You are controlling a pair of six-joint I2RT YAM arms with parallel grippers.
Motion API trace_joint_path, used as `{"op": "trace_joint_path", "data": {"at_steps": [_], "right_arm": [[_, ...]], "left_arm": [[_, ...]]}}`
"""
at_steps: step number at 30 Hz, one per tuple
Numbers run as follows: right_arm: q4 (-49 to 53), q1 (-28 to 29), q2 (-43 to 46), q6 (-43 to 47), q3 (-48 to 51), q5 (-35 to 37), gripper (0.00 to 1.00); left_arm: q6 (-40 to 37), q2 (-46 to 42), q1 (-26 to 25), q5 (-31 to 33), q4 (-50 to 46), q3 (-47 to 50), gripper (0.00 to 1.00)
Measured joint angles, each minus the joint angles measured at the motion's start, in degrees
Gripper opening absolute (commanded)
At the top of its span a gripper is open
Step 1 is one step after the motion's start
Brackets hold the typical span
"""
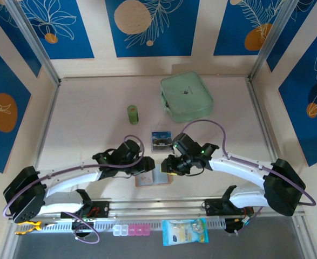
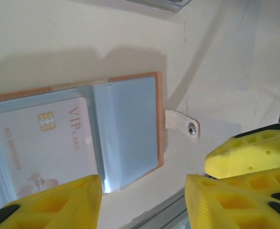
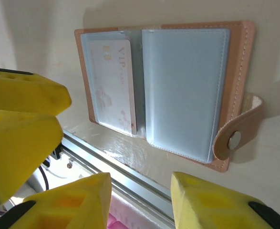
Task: Take the credit cards out of the card holder
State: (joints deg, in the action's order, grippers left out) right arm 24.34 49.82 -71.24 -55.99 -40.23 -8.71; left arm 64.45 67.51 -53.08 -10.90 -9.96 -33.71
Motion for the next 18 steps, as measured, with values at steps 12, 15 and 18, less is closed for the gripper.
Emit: {"op": "trace_joint_path", "data": {"at_steps": [12, 15, 18], "right_arm": [[3.4, 0.1, 1.9, -0.9, -0.3, 2.3, 0.39], [3.4, 0.1, 1.9, -1.4, -0.3, 2.3, 0.39], [3.4, 0.5, 1.9, -1.6, -0.3, 2.3, 0.39]], "left_arm": [[-0.5, -5.8, 1.4, 2.6, -6.2, 0.7, 0.50], [-0.8, -7.4, 1.5, 2.7, -7.7, 0.7, 0.49], [-0.9, -9.1, 1.6, 2.8, -9.3, 1.0, 0.49]]}}
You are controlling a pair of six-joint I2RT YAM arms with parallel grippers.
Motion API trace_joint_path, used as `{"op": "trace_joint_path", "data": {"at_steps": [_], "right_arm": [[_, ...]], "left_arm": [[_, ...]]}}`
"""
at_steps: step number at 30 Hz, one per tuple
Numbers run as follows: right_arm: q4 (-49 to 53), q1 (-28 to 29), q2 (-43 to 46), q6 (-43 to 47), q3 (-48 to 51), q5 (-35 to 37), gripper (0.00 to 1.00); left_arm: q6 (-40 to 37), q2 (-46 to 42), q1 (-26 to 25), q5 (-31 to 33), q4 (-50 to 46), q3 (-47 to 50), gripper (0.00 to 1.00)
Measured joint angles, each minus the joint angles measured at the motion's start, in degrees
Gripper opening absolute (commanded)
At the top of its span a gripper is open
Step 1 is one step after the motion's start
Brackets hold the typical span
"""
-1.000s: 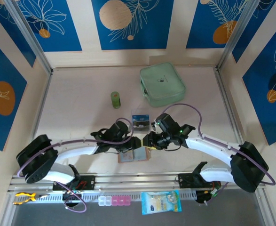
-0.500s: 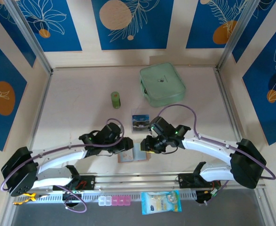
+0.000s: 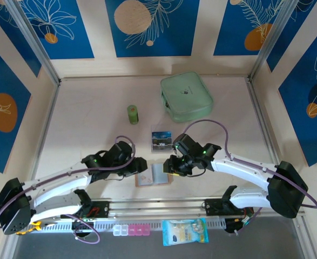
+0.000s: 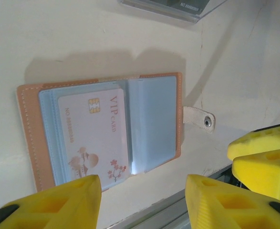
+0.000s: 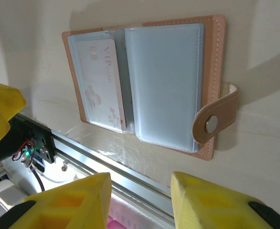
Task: Take the credit cards out of the card holder
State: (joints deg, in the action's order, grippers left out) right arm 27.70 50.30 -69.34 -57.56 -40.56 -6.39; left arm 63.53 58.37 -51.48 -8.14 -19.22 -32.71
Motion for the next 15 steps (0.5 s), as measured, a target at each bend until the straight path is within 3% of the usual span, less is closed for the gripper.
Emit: {"op": "trace_joint_path", "data": {"at_steps": [12, 15], "right_arm": [[-3.2, 3.7, -5.1, 0.0, -2.2, -0.8, 0.39], [-4.4, 4.9, -7.1, -0.2, -2.2, -0.9, 0.38]], "left_arm": [[0.7, -13.3, 0.1, 2.3, -5.3, 5.7, 0.50], [0.8, -15.1, 0.1, 2.3, -5.9, 6.9, 0.43]]}}
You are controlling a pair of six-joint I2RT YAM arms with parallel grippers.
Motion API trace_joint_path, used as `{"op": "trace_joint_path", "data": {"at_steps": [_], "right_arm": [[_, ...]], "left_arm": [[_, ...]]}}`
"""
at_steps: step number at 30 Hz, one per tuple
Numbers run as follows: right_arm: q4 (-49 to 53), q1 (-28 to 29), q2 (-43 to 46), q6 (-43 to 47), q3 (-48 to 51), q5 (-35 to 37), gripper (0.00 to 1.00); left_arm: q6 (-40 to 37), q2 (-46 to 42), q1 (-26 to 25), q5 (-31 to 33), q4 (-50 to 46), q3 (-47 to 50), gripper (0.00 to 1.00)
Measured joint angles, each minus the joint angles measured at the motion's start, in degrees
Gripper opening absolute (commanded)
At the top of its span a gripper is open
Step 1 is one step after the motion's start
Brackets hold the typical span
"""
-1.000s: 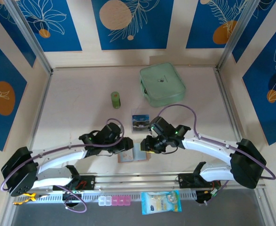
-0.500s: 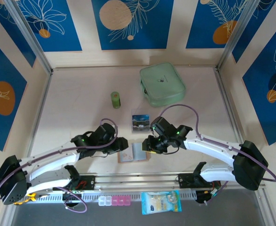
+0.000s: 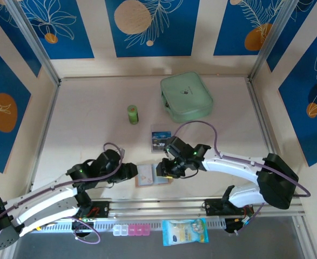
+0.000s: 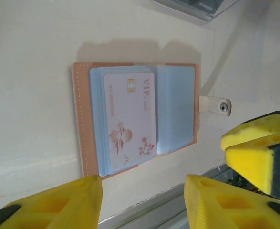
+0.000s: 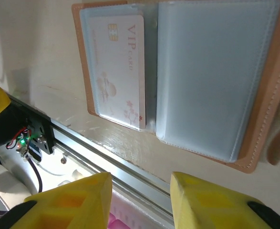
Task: Take the credit cards out of the card holder
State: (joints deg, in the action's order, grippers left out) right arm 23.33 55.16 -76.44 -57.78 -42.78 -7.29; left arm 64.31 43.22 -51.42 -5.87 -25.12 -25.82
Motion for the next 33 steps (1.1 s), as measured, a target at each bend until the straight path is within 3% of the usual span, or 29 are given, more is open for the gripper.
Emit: {"op": "trace_joint_path", "data": {"at_steps": [5, 10, 15, 18, 24, 33], "right_arm": [[-1.7, 0.4, -2.5, 0.0, -0.5, 0.0, 0.38], [-3.5, 0.4, -5.2, 0.0, -1.5, -0.6, 0.34], [-6.3, 0.3, -7.2, 0.0, -2.2, -1.9, 0.33], [-7.7, 0.1, -8.7, 0.0, -2.6, -2.8, 0.32], [-9.5, -0.5, -12.3, 0.3, -4.3, -4.5, 0.29], [-9.4, -1.3, -16.2, 2.1, -6.9, -5.2, 0.25]], "left_arm": [[0.3, 0.0, 0.0, -0.1, 0.2, 1.6, 0.35], [1.2, 0.5, 0.1, -0.4, 1.8, 3.8, 0.19], [1.9, 3.9, 0.2, -1.4, 6.1, 4.8, 0.14], [2.1, 7.2, 0.4, -2.1, 8.8, 4.8, 0.04], [2.4, 12.6, 0.5, -3.5, 12.9, 4.8, 0.03], [3.2, 13.6, 0.8, -4.2, 17.5, 6.5, 0.00]]}}
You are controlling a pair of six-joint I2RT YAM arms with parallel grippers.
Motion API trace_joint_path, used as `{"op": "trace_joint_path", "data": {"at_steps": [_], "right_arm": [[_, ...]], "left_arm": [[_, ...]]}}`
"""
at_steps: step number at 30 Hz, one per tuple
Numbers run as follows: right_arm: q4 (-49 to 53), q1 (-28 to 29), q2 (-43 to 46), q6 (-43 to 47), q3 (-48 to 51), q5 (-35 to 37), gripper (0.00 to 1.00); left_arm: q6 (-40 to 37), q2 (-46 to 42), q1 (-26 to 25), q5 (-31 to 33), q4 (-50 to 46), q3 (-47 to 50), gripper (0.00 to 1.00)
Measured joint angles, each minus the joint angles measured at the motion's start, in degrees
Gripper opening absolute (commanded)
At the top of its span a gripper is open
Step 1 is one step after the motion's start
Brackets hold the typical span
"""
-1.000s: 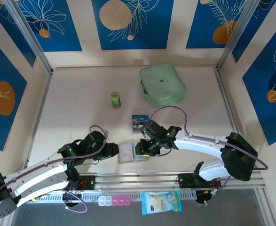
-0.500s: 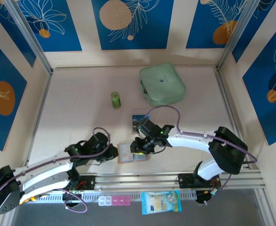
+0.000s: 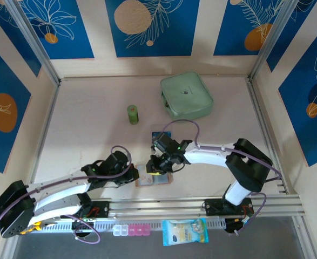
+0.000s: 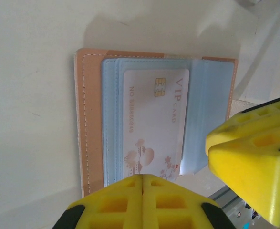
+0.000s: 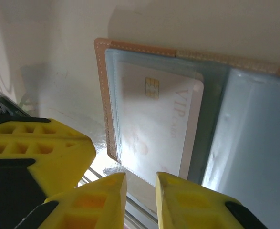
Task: Take the credit cards out of the card holder
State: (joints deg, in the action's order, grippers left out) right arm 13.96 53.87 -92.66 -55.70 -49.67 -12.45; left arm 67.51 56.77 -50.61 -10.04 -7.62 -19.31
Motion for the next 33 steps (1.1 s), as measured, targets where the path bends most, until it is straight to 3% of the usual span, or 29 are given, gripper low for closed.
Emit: {"op": "trace_joint_path", "data": {"at_steps": [33], "right_arm": [[4.1, -0.6, -5.1, 4.7, -3.3, 1.6, 0.23]], "left_arm": [[1.2, 5.7, 0.5, -0.9, 4.2, 1.5, 0.00]]}}
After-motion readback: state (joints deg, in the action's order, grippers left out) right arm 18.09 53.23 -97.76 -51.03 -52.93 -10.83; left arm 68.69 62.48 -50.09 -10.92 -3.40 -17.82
